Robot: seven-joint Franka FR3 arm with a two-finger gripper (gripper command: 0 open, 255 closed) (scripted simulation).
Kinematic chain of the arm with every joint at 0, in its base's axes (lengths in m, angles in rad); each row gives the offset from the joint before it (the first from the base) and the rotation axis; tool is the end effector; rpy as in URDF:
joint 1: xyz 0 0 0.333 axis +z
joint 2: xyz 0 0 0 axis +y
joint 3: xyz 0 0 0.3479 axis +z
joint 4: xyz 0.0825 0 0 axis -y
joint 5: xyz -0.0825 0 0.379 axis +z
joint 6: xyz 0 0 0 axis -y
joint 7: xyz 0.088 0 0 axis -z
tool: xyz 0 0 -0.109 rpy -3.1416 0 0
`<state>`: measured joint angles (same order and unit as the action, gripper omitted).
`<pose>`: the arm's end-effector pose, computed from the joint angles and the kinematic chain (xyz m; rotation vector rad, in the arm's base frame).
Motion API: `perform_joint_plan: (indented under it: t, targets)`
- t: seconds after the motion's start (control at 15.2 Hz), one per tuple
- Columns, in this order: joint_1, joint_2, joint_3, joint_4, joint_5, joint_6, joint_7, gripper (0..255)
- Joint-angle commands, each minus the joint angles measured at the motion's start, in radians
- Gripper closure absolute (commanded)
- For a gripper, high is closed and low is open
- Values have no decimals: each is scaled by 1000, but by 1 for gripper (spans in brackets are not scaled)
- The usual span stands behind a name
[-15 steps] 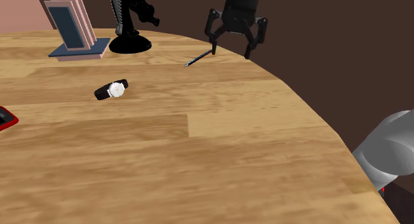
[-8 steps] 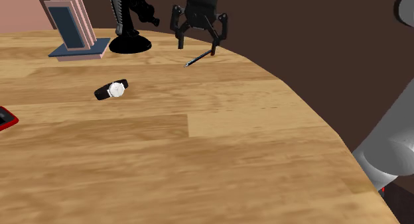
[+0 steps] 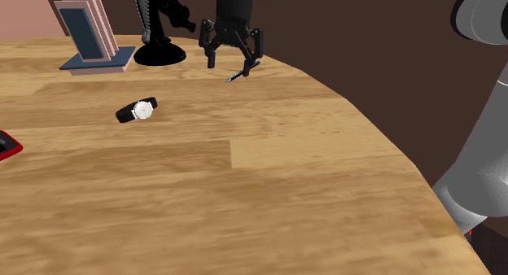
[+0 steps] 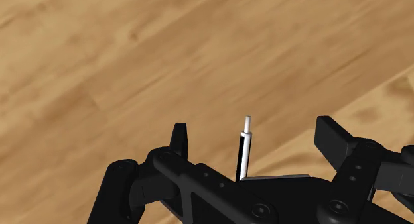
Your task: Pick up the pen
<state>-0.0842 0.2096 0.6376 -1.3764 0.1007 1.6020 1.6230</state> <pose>0.5378 0.2909 0.6496 -2.5492 1.5349 0.2575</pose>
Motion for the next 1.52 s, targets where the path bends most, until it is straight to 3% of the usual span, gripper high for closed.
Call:
perform_joint_plan:
  t: [0.0,0.13,0.2,0.79,1.45]
  targets:
    - [-3,-7,0,-36,5,30,-5,0]
    - [-4,-10,-1,-47,6,39,-7,0]
    - [-5,-11,-1,-48,7,38,-8,255]
    - [-4,-10,-1,-47,6,38,-7,255]
    - [34,57,6,171,-36,-117,41,255]
